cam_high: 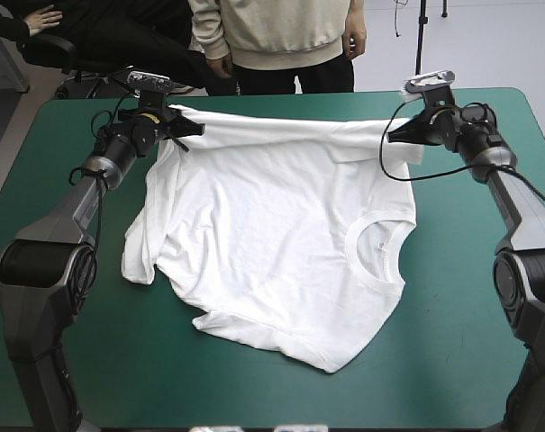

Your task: Fold the cloth

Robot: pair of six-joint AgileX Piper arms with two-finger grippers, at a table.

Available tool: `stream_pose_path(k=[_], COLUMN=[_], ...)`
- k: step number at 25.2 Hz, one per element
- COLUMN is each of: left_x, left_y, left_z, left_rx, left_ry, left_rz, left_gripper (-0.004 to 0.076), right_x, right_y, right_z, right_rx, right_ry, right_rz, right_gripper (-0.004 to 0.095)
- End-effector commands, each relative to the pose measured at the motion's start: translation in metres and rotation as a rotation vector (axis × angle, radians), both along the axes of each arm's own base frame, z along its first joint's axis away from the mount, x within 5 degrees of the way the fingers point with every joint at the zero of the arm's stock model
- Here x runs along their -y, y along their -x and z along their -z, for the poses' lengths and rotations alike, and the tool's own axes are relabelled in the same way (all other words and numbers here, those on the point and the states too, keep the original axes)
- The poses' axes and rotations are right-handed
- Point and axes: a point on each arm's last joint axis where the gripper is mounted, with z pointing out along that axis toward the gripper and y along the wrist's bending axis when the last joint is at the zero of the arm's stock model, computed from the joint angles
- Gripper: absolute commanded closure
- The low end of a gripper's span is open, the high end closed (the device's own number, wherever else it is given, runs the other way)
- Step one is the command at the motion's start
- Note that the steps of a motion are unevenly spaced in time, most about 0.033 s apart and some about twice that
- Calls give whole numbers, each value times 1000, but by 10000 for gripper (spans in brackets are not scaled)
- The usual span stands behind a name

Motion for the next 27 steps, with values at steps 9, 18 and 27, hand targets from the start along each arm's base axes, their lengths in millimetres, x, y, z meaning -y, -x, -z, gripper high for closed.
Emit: stream_pose_path(k=[9,18,27], left_x=[-5,-10,-19], left_y=[-7,32,142], left_z=[-56,-107,-182], left_rx=[157,23,-151], left_ry=[89,-51,-32], left_rz=[-29,24,42], left_gripper=[199,229,292], right_x=[33,32,10], right_y=[-4,26,138], right_z=[-26,-65,-168], right_rx=[126,94,120], right_ry=[-8,14,-148], right_rz=[19,-3,-159], right_gripper=[302,372,456])
